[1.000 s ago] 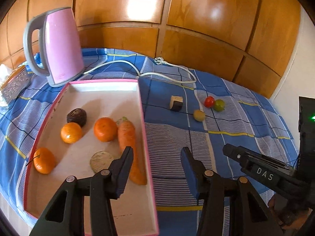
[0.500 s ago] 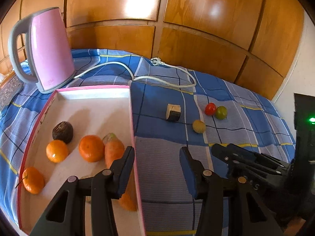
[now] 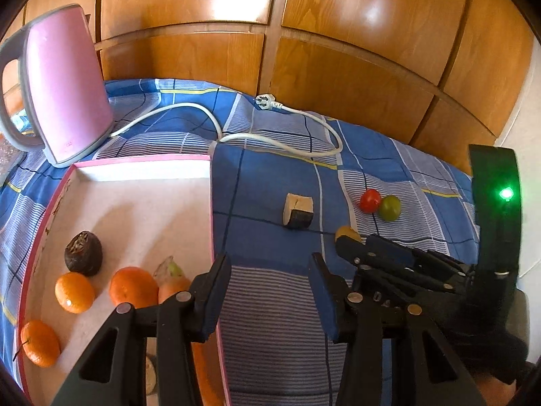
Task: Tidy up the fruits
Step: 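Grasp the wooden cube with the left gripper while the right gripper grasps the tan ball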
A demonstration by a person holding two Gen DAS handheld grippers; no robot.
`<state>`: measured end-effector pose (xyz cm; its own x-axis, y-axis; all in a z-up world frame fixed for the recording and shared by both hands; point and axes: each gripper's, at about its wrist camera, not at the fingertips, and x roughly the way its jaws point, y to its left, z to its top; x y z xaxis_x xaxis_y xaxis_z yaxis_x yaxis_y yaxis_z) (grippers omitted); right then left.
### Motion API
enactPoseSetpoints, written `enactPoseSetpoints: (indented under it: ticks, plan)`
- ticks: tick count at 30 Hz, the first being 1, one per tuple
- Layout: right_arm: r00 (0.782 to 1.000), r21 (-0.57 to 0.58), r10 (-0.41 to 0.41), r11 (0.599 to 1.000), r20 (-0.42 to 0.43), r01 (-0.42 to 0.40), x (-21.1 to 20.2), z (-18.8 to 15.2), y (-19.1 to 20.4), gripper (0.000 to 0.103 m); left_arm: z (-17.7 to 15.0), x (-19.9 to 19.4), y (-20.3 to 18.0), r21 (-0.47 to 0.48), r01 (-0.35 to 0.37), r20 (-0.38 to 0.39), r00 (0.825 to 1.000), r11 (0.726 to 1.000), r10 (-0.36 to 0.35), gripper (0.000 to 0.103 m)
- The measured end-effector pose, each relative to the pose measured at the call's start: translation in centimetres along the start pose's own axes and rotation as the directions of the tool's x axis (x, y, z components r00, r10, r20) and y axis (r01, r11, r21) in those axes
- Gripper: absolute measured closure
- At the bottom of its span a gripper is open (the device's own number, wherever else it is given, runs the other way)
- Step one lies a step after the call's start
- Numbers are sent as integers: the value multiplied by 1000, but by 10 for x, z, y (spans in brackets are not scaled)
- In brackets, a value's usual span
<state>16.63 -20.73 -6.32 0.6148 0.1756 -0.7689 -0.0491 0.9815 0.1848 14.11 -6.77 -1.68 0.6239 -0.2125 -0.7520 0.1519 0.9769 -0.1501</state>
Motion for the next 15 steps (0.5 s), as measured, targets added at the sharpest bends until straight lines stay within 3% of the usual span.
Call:
enactPoseSetpoints:
  ticks: [3,15]
  plan:
    - [1000,-19,0,1000,-23,0,11,3,2,77,3,6,0,1,-4,-7,1000,1000,4,58]
    - [998,-7,-65,998,-8,65,1,-5,-22,77,14,30,-12,-7,48,-48,998,999,-49,58]
